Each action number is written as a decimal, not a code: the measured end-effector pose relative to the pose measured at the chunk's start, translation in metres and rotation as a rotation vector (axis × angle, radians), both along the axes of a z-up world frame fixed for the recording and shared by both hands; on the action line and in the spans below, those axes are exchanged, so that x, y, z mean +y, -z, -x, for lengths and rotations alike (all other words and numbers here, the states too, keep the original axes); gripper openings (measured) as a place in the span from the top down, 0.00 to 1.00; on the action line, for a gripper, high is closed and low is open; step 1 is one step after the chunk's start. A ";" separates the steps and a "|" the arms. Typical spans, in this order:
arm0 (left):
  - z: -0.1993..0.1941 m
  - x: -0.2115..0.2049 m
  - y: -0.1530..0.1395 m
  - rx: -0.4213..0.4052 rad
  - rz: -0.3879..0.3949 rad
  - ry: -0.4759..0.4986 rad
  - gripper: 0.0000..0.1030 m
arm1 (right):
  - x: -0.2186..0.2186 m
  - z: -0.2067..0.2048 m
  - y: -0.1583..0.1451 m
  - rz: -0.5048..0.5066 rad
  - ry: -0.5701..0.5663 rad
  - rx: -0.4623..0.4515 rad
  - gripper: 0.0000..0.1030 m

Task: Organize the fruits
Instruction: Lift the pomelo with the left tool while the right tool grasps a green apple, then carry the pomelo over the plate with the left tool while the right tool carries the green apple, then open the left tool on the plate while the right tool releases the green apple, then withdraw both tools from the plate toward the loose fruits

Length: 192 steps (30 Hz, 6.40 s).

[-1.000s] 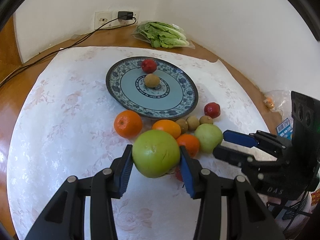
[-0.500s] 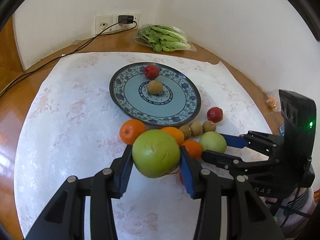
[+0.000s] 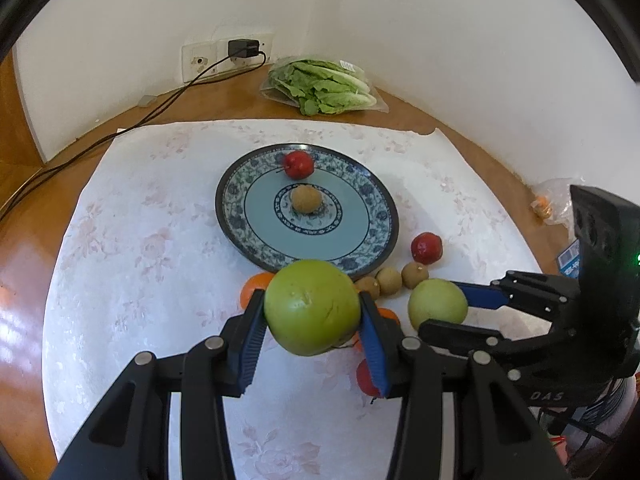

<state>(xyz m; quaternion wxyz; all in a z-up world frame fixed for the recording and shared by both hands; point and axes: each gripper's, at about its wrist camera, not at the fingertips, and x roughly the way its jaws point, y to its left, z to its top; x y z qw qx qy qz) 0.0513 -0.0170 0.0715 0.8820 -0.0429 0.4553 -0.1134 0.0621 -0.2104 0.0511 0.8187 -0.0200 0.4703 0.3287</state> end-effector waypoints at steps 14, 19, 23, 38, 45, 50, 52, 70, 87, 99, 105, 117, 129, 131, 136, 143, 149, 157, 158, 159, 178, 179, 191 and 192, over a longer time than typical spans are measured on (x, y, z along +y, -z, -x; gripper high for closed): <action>-0.019 -0.003 -0.018 -0.039 -0.006 0.023 0.55 | -0.010 -0.014 -0.038 -0.001 0.063 -0.072 0.55; -0.030 -0.003 -0.017 -0.025 -0.003 0.024 0.55 | -0.010 -0.022 -0.047 0.001 0.070 -0.096 0.55; -0.038 0.000 -0.016 -0.023 -0.014 0.015 0.55 | -0.010 -0.032 -0.048 -0.006 0.081 -0.092 0.55; -0.074 -0.002 0.003 0.014 -0.030 0.010 0.55 | 0.001 -0.073 -0.041 -0.006 0.119 -0.075 0.55; -0.084 -0.002 0.017 0.029 -0.059 -0.002 0.55 | 0.010 -0.085 -0.026 0.010 0.130 -0.087 0.55; -0.087 0.000 0.020 0.002 -0.078 -0.010 0.55 | 0.014 -0.094 -0.015 0.007 0.148 -0.088 0.55; -0.088 -0.001 0.020 -0.016 -0.111 -0.014 0.55 | 0.017 -0.095 -0.011 0.018 0.146 -0.091 0.55; -0.092 -0.005 0.031 -0.028 -0.113 0.002 0.55 | 0.033 -0.103 0.007 0.081 0.126 -0.111 0.55; -0.094 0.001 0.045 -0.011 -0.094 0.009 0.55 | 0.039 -0.112 0.019 0.094 0.134 -0.076 0.55; -0.092 -0.008 0.047 -0.018 -0.138 0.031 0.55 | 0.040 -0.112 0.018 0.098 0.139 -0.065 0.55; -0.091 -0.010 0.048 -0.016 -0.139 0.041 0.55 | 0.039 -0.114 0.024 0.080 0.147 -0.033 0.55; -0.091 -0.012 0.048 -0.013 -0.146 0.054 0.52 | 0.041 -0.114 0.024 0.093 0.143 -0.039 0.55; -0.083 -0.018 0.044 -0.002 -0.150 0.083 0.41 | 0.036 -0.110 0.017 0.051 0.156 -0.015 0.53; -0.079 -0.018 0.039 -0.009 -0.142 0.086 0.40 | 0.036 -0.105 0.011 0.054 0.153 -0.037 0.50; -0.065 -0.020 0.027 -0.026 -0.146 0.103 0.38 | 0.034 -0.092 -0.001 0.048 0.142 -0.057 0.45; -0.044 -0.022 0.012 -0.055 -0.155 0.116 0.38 | 0.032 -0.071 -0.021 0.016 0.134 -0.100 0.45; -0.031 -0.014 0.005 -0.030 -0.103 0.091 0.38 | 0.030 -0.052 -0.029 0.010 0.118 -0.115 0.45; -0.022 -0.003 0.004 -0.007 -0.091 0.052 0.38 | 0.023 -0.034 -0.030 0.022 0.114 -0.116 0.45; -0.020 -0.002 0.005 -0.005 -0.090 0.049 0.38 | 0.022 -0.031 -0.030 0.024 0.115 -0.116 0.45; -0.019 0.000 0.005 -0.003 -0.088 0.045 0.38 | 0.022 -0.029 -0.029 0.025 0.118 -0.115 0.45; 0.006 0.017 0.012 0.011 -0.071 -0.021 0.37 | 0.004 0.004 -0.011 0.001 0.128 -0.050 0.45; 0.006 0.018 0.012 0.011 -0.072 -0.026 0.37 | 0.004 0.005 -0.009 0.001 0.127 -0.046 0.45; -0.009 0.019 0.026 -0.002 -0.072 -0.091 0.37 | -0.025 0.001 -0.001 0.031 0.197 -0.056 0.45; -0.010 0.020 0.027 -0.001 -0.067 -0.097 0.37 | -0.028 -0.001 0.000 0.029 0.203 -0.054 0.45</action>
